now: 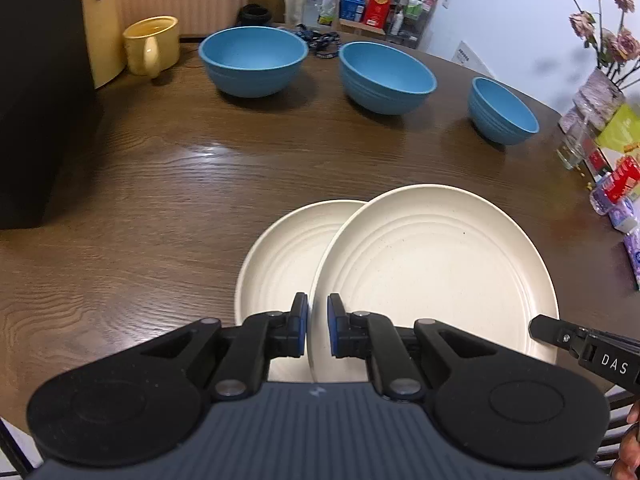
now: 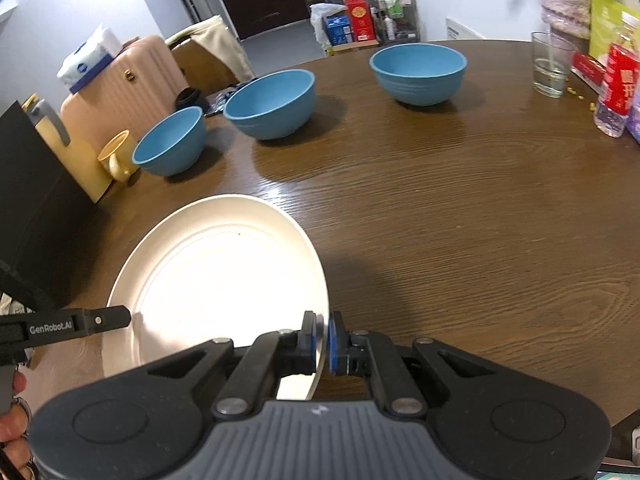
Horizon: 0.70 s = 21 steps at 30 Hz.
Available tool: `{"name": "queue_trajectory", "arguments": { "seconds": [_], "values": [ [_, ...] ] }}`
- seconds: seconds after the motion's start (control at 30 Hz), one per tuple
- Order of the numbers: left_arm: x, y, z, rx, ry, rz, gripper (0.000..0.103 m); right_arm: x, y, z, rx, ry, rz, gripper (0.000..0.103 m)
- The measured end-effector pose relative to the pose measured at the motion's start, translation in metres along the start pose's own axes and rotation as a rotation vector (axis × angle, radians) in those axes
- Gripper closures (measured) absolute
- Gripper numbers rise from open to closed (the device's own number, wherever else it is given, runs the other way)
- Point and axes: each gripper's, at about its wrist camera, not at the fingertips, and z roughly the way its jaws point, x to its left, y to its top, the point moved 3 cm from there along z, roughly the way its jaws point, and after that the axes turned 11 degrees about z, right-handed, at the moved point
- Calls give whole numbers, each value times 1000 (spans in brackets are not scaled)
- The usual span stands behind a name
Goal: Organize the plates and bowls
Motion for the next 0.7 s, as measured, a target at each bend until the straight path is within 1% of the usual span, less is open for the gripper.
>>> {"name": "queue_trajectory", "arguments": {
  "seconds": [0.37,0.7],
  "values": [
    [32,-1,6,9,27,-44,92,32,-4,22,30,1,-48,97],
    [45,1,21,25,31,-58,92,41,0,36,34,-19,-83,96]
  ]
}}
